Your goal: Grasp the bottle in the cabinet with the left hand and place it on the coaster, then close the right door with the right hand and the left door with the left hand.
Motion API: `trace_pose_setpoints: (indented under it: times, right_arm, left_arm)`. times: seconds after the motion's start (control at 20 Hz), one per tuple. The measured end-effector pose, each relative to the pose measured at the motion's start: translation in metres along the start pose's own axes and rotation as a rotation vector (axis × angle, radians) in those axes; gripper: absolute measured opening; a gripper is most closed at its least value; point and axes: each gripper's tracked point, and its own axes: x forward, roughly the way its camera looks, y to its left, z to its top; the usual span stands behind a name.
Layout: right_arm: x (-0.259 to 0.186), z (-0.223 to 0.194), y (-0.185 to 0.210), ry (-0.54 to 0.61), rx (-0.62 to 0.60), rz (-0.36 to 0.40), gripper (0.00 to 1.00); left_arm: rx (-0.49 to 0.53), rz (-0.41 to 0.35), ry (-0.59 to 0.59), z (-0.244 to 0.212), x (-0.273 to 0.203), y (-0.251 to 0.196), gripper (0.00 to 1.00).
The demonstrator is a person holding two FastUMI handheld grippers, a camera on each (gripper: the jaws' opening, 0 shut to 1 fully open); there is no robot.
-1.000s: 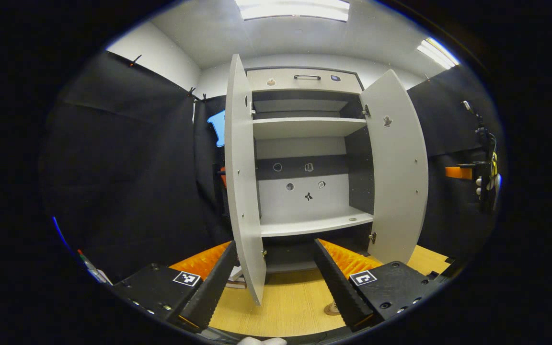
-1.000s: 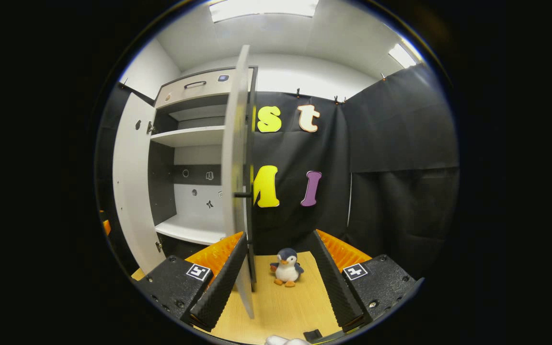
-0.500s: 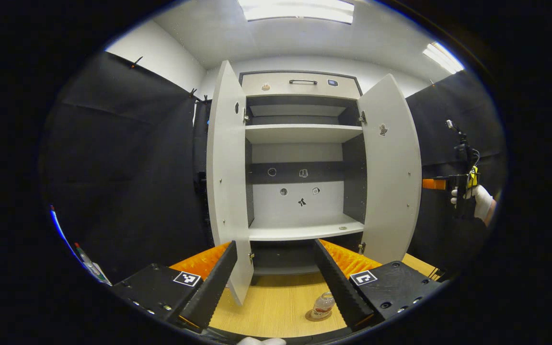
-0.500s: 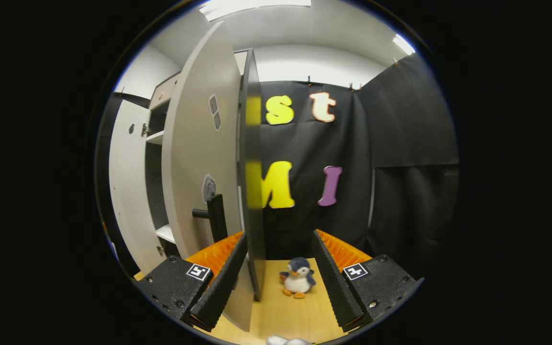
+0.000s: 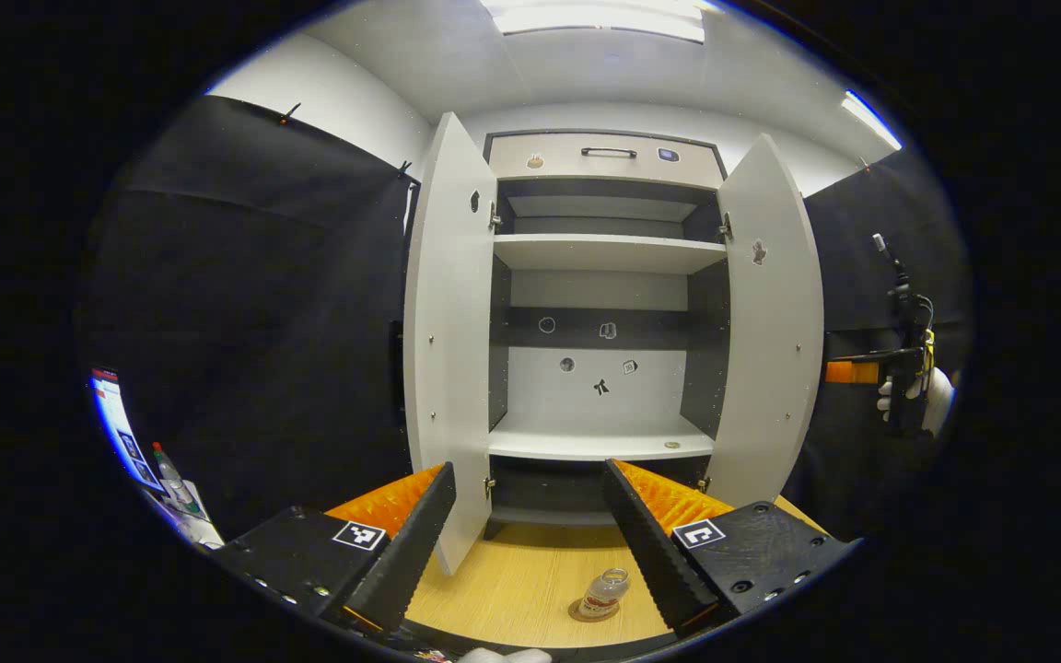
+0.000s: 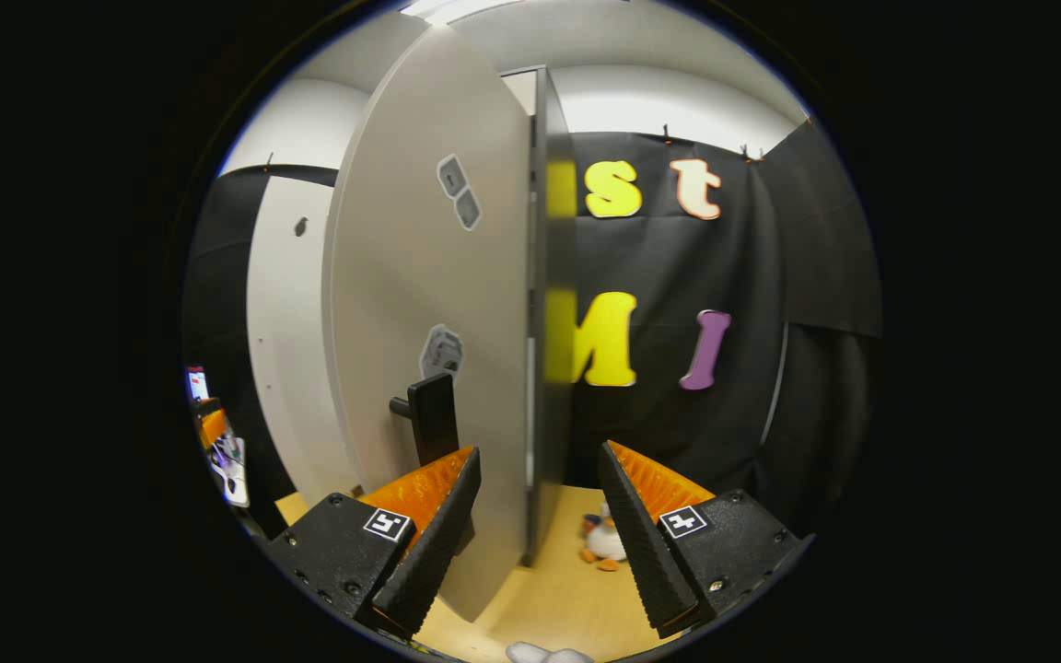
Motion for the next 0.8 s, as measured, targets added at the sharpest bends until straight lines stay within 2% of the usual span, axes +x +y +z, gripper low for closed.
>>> trace_pose_setpoints:
  times: [0.1,0.3,0.5,0.65,0.8]
  right_arm:
    - [0.007,0.000,0.019,-0.009,-0.003,0.045,0.81]
    - [0.028,0.005,0.038,-0.042,-0.060,0.072,0.81]
    - [0.058,0.009,0.057,-0.076,-0.030,0.116,0.81]
    - [0.073,0.007,0.065,-0.076,-0.020,0.122,0.81]
    - [0.067,0.006,0.060,-0.085,-0.031,0.111,0.81]
  left_arm:
    - [-0.020,0.022,-0.002,0.003,-0.001,-0.002,0.95]
    - [-0.033,0.086,0.009,0.006,-0.011,0.002,0.97]
    - [-0.019,0.135,0.011,0.011,-0.019,0.005,0.96]
    - [0.001,0.157,0.026,0.009,-0.020,0.006,0.95]
    - [0.013,0.170,0.025,0.009,-0.019,0.008,0.95]
